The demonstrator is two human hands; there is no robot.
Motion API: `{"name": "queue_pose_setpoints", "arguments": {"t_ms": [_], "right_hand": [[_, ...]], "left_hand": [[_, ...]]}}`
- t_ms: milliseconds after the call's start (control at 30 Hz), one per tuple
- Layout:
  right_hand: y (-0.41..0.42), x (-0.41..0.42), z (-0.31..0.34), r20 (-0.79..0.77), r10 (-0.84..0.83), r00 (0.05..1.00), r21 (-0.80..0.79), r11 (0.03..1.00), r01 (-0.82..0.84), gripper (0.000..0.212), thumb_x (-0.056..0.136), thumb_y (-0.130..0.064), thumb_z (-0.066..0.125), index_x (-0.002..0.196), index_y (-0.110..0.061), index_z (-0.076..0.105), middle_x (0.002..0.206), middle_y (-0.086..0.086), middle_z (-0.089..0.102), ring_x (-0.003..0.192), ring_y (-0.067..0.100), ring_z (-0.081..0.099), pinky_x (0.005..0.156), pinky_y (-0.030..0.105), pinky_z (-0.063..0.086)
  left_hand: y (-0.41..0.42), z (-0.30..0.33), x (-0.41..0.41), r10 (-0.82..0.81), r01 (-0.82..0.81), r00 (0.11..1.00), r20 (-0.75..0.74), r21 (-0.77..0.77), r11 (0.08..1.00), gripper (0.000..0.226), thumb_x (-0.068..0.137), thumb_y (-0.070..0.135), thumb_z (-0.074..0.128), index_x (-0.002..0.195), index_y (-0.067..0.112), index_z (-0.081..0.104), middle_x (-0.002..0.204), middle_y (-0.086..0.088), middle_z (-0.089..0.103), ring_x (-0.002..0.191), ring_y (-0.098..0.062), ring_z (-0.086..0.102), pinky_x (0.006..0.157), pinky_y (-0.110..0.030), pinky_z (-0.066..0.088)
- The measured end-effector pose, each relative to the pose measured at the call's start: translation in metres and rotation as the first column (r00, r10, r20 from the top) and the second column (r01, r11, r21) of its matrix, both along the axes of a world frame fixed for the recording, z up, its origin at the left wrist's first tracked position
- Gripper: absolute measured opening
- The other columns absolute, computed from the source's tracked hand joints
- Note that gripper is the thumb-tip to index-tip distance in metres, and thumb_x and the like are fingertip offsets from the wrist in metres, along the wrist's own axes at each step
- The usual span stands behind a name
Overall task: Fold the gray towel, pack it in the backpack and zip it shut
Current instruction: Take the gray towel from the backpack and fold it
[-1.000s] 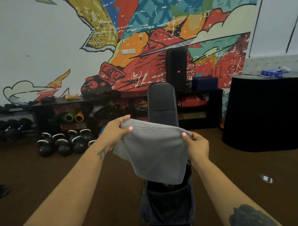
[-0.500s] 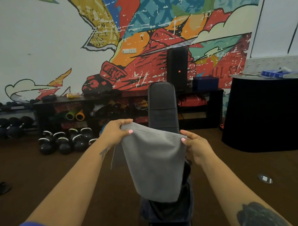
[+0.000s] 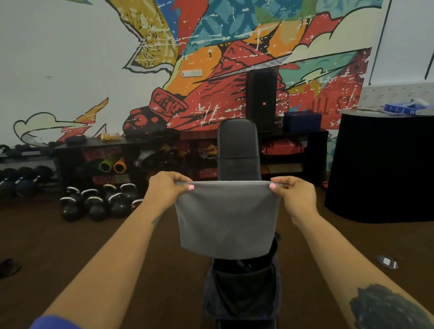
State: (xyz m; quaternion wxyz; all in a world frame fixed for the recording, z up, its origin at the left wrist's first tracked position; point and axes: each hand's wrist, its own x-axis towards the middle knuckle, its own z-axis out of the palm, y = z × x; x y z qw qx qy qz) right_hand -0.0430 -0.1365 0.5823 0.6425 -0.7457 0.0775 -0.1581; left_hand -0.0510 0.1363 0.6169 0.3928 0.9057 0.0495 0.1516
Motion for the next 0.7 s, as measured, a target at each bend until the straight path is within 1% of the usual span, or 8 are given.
{"name": "queue_pose_setpoints", "arguments": {"t_ms": [167, 300, 367, 467, 500, 567, 633, 700], "right_hand": [[-0.005, 0.004, 0.006, 0.044, -0.031, 0.999, -0.033, 0.999, 0.032, 0.006, 0.082, -0.018, 0.071, 0.080, -0.023, 0.070, 0.090, -0.003, 0.068, 0.093, 0.013, 0.059, 0.077, 0.026, 0.041], [-0.010, 0.005, 0.008, 0.059, -0.061, 0.996, -0.097, 0.993, 0.067, 0.009, 0.085, -0.019, 0.068, 0.077, -0.024, 0.067, 0.092, -0.001, 0.066, 0.092, 0.015, 0.057, 0.078, 0.031, 0.044], [-0.011, 0.006, 0.008, 0.065, -0.107, 0.992, -0.189, 0.975, 0.118, 0.016, 0.084, -0.022, 0.069, 0.071, -0.030, 0.063, 0.093, -0.001, 0.065, 0.094, 0.019, 0.059, 0.086, 0.039, 0.047], [-0.003, 0.004, 0.012, 0.063, -0.164, 0.984, -0.424, 0.889, 0.175, 0.015, 0.079, -0.032, 0.073, 0.072, -0.036, 0.060, 0.114, -0.001, 0.058, 0.109, 0.024, 0.055, 0.097, 0.049, 0.040], [0.001, 0.002, 0.014, 0.058, -0.113, 0.992, -0.471, 0.873, 0.127, 0.013, 0.077, -0.035, 0.074, 0.079, -0.038, 0.061, 0.120, -0.002, 0.054, 0.113, 0.023, 0.052, 0.099, 0.047, 0.038], [0.014, 0.001, 0.019, 0.045, 0.104, 0.994, -0.495, 0.866, -0.068, 0.027, 0.073, -0.035, 0.077, 0.097, -0.034, 0.065, 0.123, -0.003, 0.054, 0.114, 0.017, 0.051, 0.096, 0.038, 0.041], [0.032, -0.008, 0.030, 0.001, 0.373, 0.928, -0.464, 0.822, -0.329, 0.044, 0.072, -0.028, 0.080, 0.113, -0.023, 0.064, 0.120, -0.004, 0.058, 0.109, 0.009, 0.050, 0.088, 0.025, 0.040], [0.049, -0.015, 0.039, -0.055, 0.541, 0.839, -0.467, 0.729, -0.501, 0.047, 0.076, -0.026, 0.077, 0.119, -0.019, 0.061, 0.111, -0.009, 0.060, 0.104, 0.005, 0.051, 0.079, 0.016, 0.040]], "left_hand": [[-0.003, 0.000, -0.002, 0.017, -0.017, 1.000, 0.018, 0.012, 1.000, 0.017, 0.078, 0.026, 0.074, 0.090, 0.015, 0.075, 0.104, -0.008, 0.071, 0.107, -0.022, 0.060, 0.096, -0.041, 0.050], [-0.002, -0.001, -0.001, -0.042, 0.040, 0.996, 0.074, 0.028, 0.999, 0.009, 0.078, 0.026, 0.074, 0.077, 0.018, 0.069, 0.085, -0.003, 0.069, 0.088, -0.019, 0.063, 0.074, -0.031, 0.052], [-0.007, 0.001, -0.003, -0.084, 0.084, 0.992, 0.090, 0.007, 0.996, 0.009, 0.082, 0.027, 0.069, 0.080, 0.020, 0.063, 0.089, 0.000, 0.066, 0.088, -0.015, 0.060, 0.067, -0.023, 0.045], [-0.020, 0.008, -0.005, -0.148, 0.152, 0.977, 0.154, -0.012, 0.988, 0.010, 0.083, 0.027, 0.067, 0.084, 0.022, 0.059, 0.086, 0.006, 0.060, 0.082, -0.009, 0.055, 0.062, -0.019, 0.040], [-0.026, 0.009, -0.005, -0.176, 0.182, 0.968, 0.178, -0.019, 0.983, 0.012, 0.082, 0.027, 0.069, 0.084, 0.023, 0.058, 0.083, 0.008, 0.059, 0.080, -0.008, 0.054, 0.062, -0.019, 0.040], [-0.038, 0.012, -0.005, -0.227, 0.239, 0.952, 0.204, -0.033, 0.971, 0.018, 0.077, 0.026, 0.074, 0.083, 0.026, 0.057, 0.077, 0.009, 0.057, 0.075, -0.008, 0.053, 0.064, -0.021, 0.043], [-0.050, 0.015, -0.005, -0.272, 0.289, 0.940, 0.204, -0.060, 0.955, 0.025, 0.072, 0.025, 0.079, 0.081, 0.028, 0.056, 0.070, 0.007, 0.055, 0.071, -0.011, 0.052, 0.064, -0.023, 0.045], [-0.057, 0.017, -0.003, -0.317, 0.340, 0.930, 0.187, -0.105, 0.935, 0.029, 0.068, 0.024, 0.082, 0.080, 0.029, 0.056, 0.077, -0.001, 0.064, 0.078, -0.018, 0.061, 0.072, -0.030, 0.053]]}}
